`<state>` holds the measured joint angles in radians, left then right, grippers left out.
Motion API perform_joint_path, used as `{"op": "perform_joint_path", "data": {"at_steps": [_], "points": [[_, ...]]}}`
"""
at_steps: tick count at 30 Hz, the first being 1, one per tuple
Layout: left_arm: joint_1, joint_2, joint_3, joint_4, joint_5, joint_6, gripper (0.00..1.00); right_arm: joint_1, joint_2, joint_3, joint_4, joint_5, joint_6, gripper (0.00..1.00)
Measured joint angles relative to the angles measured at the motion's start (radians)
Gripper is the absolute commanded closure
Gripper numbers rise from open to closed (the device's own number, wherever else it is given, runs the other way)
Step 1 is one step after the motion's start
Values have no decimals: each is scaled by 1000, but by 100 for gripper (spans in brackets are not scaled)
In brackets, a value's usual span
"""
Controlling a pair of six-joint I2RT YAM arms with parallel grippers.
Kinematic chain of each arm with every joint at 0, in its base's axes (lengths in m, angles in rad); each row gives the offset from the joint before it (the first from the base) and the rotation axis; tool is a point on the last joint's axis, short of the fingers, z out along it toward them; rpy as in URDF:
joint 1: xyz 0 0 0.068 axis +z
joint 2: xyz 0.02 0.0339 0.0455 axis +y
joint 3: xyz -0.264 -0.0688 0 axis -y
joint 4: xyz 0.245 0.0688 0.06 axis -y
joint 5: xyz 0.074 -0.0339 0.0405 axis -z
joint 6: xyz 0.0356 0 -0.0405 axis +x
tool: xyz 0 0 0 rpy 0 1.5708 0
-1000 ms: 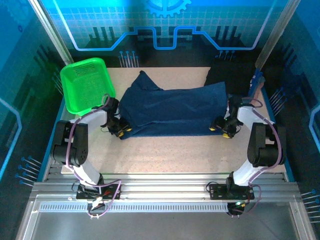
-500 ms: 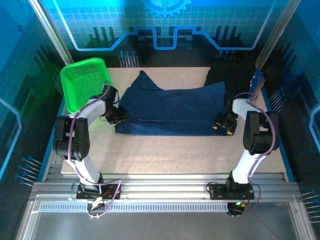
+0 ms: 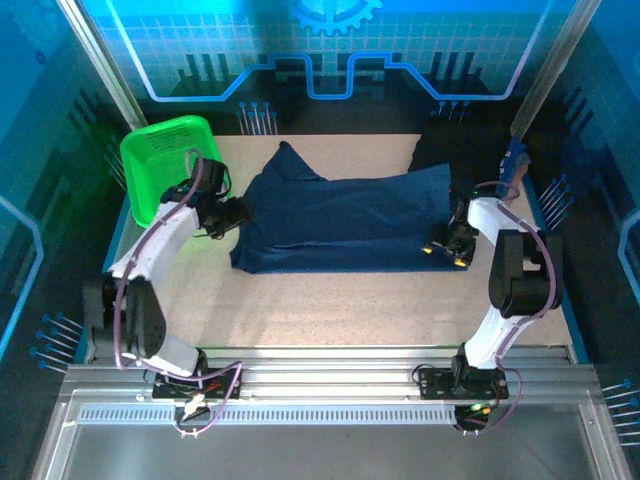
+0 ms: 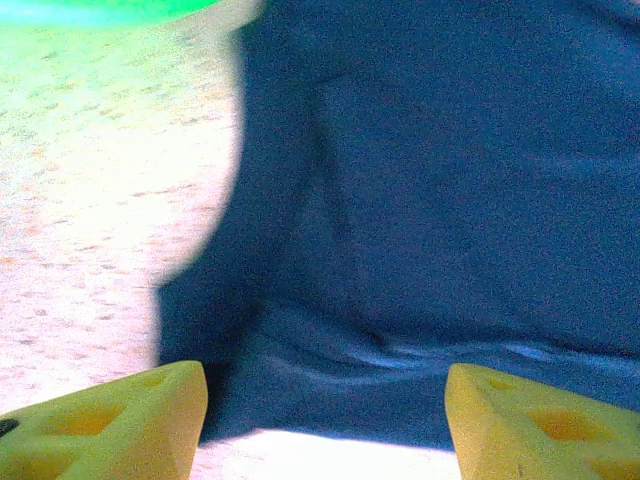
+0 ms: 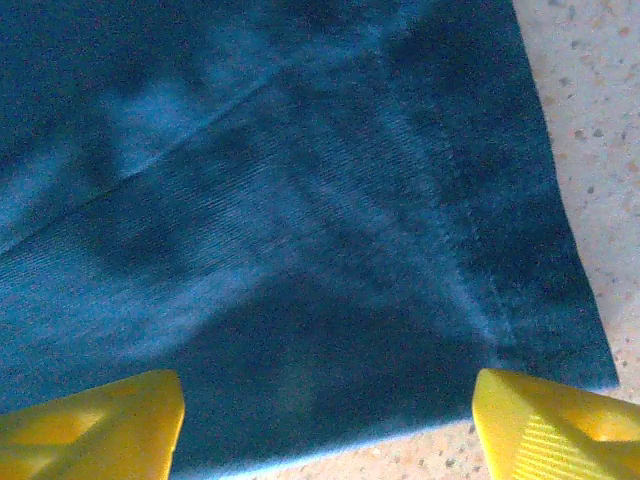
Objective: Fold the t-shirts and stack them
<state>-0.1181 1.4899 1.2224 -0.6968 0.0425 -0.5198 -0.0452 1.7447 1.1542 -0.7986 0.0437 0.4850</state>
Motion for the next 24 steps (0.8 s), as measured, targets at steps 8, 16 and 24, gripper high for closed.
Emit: {"op": "perform_joint_path", "data": {"at_steps": [8, 16, 24], "points": [[-96, 60, -133, 240, 208, -314, 34, 52, -209, -35, 50, -150, -89, 8], [-103, 160, -204, 354, 240, -494, 42, 103, -375, -104, 67, -243, -167, 7], [-103, 219, -204, 408, 240, -548, 46, 104, -401, -134, 64, -246, -190, 8]]}}
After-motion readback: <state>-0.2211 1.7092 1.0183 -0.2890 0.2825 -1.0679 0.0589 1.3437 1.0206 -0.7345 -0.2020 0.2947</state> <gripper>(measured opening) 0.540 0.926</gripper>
